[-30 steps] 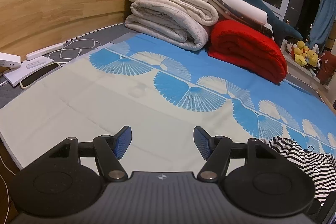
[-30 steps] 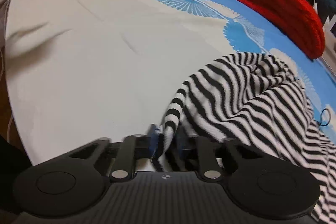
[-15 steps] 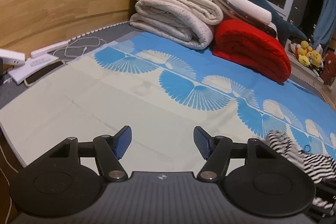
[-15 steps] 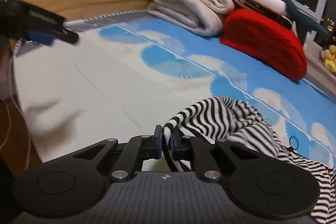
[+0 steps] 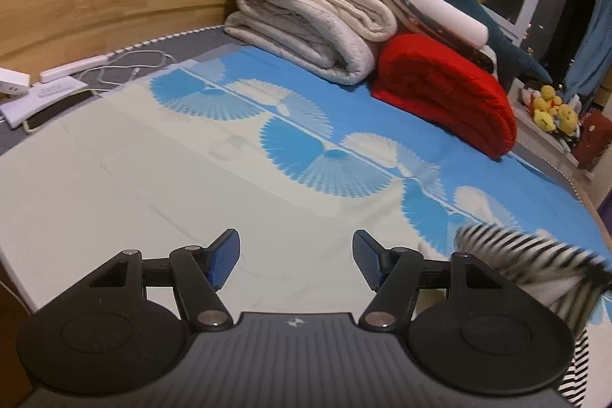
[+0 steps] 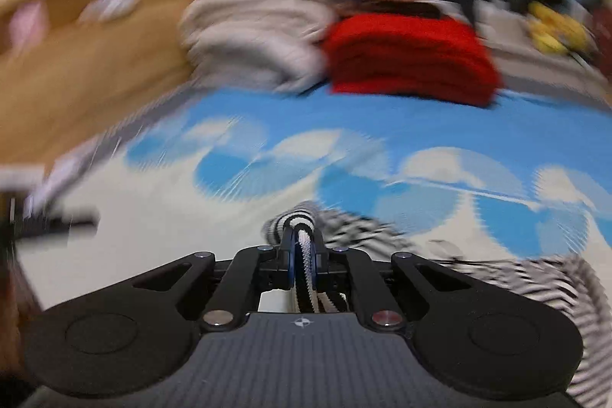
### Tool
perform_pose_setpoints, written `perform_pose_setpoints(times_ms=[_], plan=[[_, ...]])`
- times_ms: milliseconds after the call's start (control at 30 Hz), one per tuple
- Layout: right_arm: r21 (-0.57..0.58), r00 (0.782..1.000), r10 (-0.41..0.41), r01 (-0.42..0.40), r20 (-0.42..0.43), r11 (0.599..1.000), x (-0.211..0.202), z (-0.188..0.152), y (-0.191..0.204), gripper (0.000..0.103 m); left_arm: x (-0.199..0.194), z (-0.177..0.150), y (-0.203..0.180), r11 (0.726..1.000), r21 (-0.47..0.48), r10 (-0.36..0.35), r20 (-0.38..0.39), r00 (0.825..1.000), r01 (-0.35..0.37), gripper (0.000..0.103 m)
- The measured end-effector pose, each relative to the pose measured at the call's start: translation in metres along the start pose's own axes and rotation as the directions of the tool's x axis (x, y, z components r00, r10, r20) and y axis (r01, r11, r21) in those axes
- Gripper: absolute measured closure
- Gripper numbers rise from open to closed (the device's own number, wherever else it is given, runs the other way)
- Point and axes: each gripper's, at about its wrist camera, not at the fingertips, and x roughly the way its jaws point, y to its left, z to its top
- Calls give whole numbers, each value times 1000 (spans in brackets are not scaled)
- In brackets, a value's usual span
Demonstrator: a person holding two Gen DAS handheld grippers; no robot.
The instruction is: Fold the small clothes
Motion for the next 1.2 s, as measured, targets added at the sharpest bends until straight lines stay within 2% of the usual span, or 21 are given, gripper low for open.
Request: perform_pose_setpoints(times_ms=[67,133,200,233,300,333,367,400,433,467,500,600,700,767,833,900,967,1033,1067,1133,1200], plan=[[141,998,-42,36,42,989,-21,11,-55,96,2,-2,-18,1000,16,-22,-3,1000,22,32],[274,991,-116,93,71,957,-44,9,-111,97,3,-4,-35,998,39,-47,-3,999,47,32],[408,972,-226,182,61,895,-67,-5,-169,97,6,-6,-56,995,72,-73,-5,997,73,32],[462,956,-291,244,31,852,-77,-17,-195,97,8,-8,-66,993,88,-84,-8,996,84,32],[521,905,-414,399,-92,755,-87,-46,-243,97,13,-12,-87,987,121,-104,-21,994,106,32],[535,867,-463,484,-184,693,-90,-62,-265,96,15,-14,-97,984,136,-114,-30,993,117,32],[541,825,-485,559,-289,629,-90,-80,-287,96,18,-17,-108,980,151,-123,-41,992,128,32],[550,800,-470,598,-372,582,-89,-96,-306,94,21,-20,-118,977,166,-130,-51,990,137,32],[581,797,-427,603,-427,546,-91,-112,-326,93,24,-23,-128,973,181,-135,-61,989,144,32],[606,810,-398,586,-430,538,-96,-120,-337,93,27,-26,-139,968,198,-141,-71,988,152,32],[614,825,-390,565,-409,552,-102,-123,-344,93,29,-30,-149,963,215,-147,-78,986,161,32],[551,867,-405,498,-292,670,-120,-113,-352,92,35,-41,-180,942,276,-168,-98,981,189,32],[501,922,-332,387,-199,774,-123,-95,-362,90,43,-52,-207,925,323,-172,-116,978,201,32],[452,953,-250,303,-174,839,-113,-84,-366,82,48,-59,-221,918,341,-169,-128,977,203,32],[403,968,-174,235,-182,885,-97,-74,-371,70,52,-66,-233,910,359,-166,-140,976,206,32],[356,968,-137,207,-212,911,-73,-71,-375,68,54,-73,-245,901,379,-164,-153,975,211,32],[345,964,-111,193,-244,919,-52,-76,-379,68,56,-81,-256,888,403,-168,-166,972,223,32],[361,946,-63,182,-318,915,-36,-84,-380,68,58,-89,-266,874,418,-181,-194,964,248,32],[357,938,-43,173,-344,918,-29,-84,-379,68,60,-92,-272,866,422,-192,-219,957,270,32],[330,936,-9,133,-352,934,-24,-85,-372,68,62,-98,-282,853,418,-215,-262,941,311,32],[265,909,-5,127,-416,956,-17,-90,-365,68,64,-105,-295,845,405,-236,-301,924,348,31]])
